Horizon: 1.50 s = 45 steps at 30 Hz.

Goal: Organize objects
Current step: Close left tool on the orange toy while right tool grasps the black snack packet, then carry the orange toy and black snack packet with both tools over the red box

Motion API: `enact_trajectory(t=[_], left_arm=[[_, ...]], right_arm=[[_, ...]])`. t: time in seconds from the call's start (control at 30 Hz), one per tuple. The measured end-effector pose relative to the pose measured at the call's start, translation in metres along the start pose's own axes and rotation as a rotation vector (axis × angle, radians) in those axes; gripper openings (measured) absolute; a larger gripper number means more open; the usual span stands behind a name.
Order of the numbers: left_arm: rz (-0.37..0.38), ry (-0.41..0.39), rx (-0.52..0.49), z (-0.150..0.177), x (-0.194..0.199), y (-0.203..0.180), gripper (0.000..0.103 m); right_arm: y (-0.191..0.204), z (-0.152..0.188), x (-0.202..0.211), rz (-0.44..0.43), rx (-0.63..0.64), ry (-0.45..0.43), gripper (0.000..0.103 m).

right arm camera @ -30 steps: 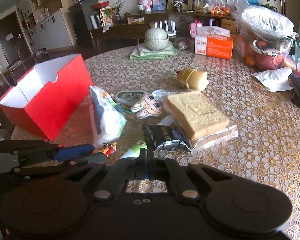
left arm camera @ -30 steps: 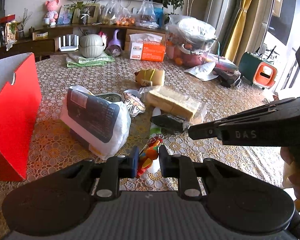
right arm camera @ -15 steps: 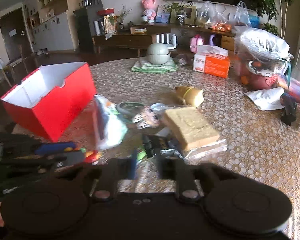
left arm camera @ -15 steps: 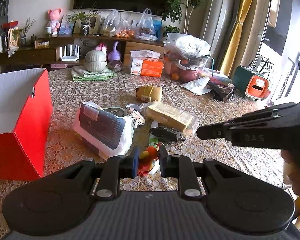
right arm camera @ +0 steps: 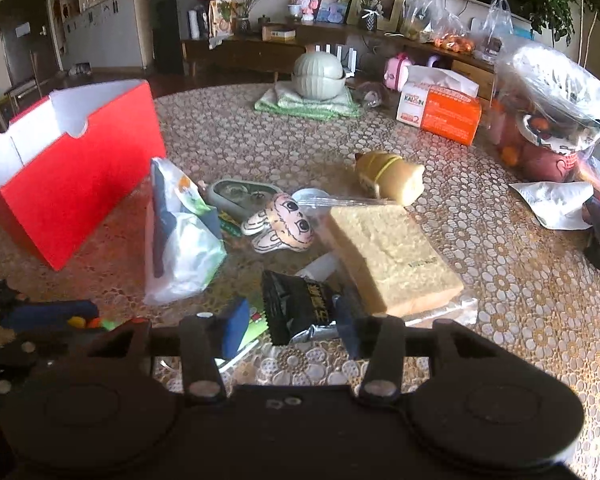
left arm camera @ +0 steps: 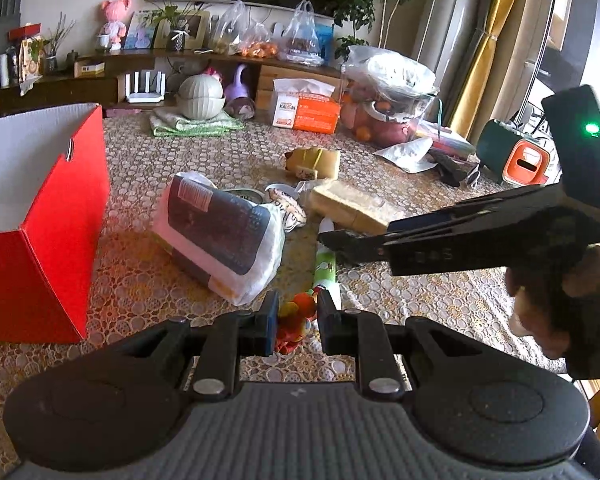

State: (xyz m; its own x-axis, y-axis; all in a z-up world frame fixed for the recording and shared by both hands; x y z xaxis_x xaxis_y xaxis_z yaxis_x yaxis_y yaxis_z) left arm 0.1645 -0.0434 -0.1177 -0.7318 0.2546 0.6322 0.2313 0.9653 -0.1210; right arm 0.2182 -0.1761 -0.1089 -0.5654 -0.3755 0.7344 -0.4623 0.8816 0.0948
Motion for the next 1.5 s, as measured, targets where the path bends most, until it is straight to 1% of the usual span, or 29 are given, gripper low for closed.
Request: enact_trajectory(t=[0.13, 0.2, 0.33, 0.37, 0.47, 0.63, 0.7, 0.9, 1.03, 1.13, 1.27, 1.4, 1.5], left_arm=[[0.000, 0.012, 0.005, 0.001, -0.005, 0.003, 0.019], [0.003, 0.017, 0.010, 0.002, -0.007, 0.004, 0.019], [0.004, 0.022, 0.016, 0.003, -0.010, 0.006, 0.019], [0.005, 0.022, 0.017, 0.003, -0.010, 0.006, 0.019], [0.006, 0.021, 0.023, 0.002, -0.010, 0.008, 0.019], [0.009, 0.007, 0.040, -0.002, -0.004, 0.011, 0.019], [0.012, -0.002, 0.048, -0.004, 0.001, 0.013, 0.019], [0.016, -0.039, 0.066, -0.014, 0.021, 0.019, 0.019], [0.011, -0.066, 0.076, -0.021, 0.040, 0.026, 0.019], [-0.002, -0.087, 0.086, -0.027, 0.054, 0.035, 0.019], [-0.030, -0.113, 0.107, -0.036, 0.074, 0.057, 0.019], [-0.081, -0.149, 0.121, -0.047, 0.095, 0.085, 0.019], [-0.131, -0.173, 0.127, -0.058, 0.107, 0.110, 0.019]], right_arm=[[-0.001, 0.002, -0.010, 0.018, 0.010, 0.013, 0.046], [0.000, 0.002, -0.011, 0.032, 0.019, 0.014, 0.039], [-0.001, 0.004, -0.010, 0.051, 0.024, 0.013, 0.029], [-0.002, 0.004, -0.008, 0.060, 0.028, 0.007, 0.025], [-0.004, 0.002, 0.002, 0.048, -0.002, -0.014, 0.020], [0.002, 0.000, 0.031, 0.009, -0.023, -0.055, 0.019], [0.007, -0.002, 0.045, -0.027, -0.037, -0.068, 0.019], [0.029, -0.012, 0.076, -0.106, -0.043, -0.096, 0.019], [0.049, -0.027, 0.091, -0.143, -0.027, -0.120, 0.019], [0.065, -0.042, 0.096, -0.180, -0.016, -0.134, 0.020], [0.091, -0.064, 0.095, -0.229, 0.009, -0.155, 0.020], [0.121, -0.087, 0.088, -0.270, 0.051, -0.171, 0.020], [0.141, -0.105, 0.075, -0.309, 0.069, -0.169, 0.020]])
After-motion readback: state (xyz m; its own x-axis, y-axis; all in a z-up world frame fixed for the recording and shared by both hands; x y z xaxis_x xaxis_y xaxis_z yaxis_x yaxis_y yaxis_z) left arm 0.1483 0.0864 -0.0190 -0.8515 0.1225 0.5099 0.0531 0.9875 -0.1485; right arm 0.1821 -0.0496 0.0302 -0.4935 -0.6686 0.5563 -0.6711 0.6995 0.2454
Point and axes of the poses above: each gripper's, at about its wrist camera, not at the fingertips, and x roughly against the way its jaws point, y to its left, z to its underside, the point moved 5 cm from there along -x, roughly the way its jaws point, and after that the axes turned 7 degrees about -z, right-handed, at the moved point
